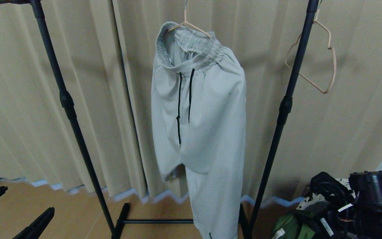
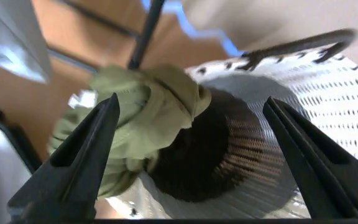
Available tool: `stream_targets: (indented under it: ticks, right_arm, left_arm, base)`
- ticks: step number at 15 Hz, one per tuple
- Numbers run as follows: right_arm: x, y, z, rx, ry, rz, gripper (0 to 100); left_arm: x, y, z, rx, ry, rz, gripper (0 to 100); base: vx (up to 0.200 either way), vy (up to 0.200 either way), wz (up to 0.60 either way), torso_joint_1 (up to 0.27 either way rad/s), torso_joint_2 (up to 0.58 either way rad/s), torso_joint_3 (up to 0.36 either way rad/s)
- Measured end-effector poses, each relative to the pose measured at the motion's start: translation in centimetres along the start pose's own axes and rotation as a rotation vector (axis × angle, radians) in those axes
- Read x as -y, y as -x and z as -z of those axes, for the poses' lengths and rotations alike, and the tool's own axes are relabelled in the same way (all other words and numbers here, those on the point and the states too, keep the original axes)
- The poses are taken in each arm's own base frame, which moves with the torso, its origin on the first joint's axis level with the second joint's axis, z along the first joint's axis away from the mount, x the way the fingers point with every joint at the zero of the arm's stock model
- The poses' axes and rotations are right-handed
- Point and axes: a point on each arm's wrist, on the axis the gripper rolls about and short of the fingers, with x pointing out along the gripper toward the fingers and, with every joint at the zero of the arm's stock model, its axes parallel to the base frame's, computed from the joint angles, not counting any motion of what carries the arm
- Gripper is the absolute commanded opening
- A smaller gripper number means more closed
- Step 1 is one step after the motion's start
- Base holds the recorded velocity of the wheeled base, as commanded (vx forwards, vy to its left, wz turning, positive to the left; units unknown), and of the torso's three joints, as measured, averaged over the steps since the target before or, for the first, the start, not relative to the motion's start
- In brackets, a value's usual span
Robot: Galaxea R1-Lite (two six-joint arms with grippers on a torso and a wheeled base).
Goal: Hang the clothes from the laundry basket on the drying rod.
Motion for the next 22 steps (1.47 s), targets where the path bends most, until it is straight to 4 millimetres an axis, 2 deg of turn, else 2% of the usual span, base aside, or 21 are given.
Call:
stream_targets:
  ticks: [8,9,17,19,22]
  right_arm:
    - [-0.1,-4.2,0.0,-0.132,0.026,0.044,100]
    - [-0.1,-4.4,0.1,-0.139,0.026,0.042,0]
    - [0.1,-4.6,0.2,-0.140,0.009,0.045,0]
    - [0.3,-4.0,-0.1,-0.116,-0.006,0.056,0]
    - [1.0,-1.7,-1.3,-0.016,-0.024,0.085,0]
  left_arm:
    - [0.1,0.0,0.2,-0.008,0.001,0.002,100]
    - [0.1,0.0,0.2,-0.008,0.001,0.002,100]
    - [0.1,0.0,0.2,-0.006,0.001,0.002,100]
    - [0.1,0.0,0.2,-0.005,0.000,0.002,100]
    - [0.1,0.0,0.2,-0.007,0.001,0.001,100]
  base:
    - [0.000,0.000,0.00,0.000,0.00,0.000]
    - [0.000,0.000,0.00,0.000,0.00,0.000]
    - [0.000,0.000,0.00,0.000,0.00,0.000]
    - [0.000,0.000,0.00,0.000,0.00,0.000]
    - [0.000,0.000,0.00,0.000,0.00,0.000]
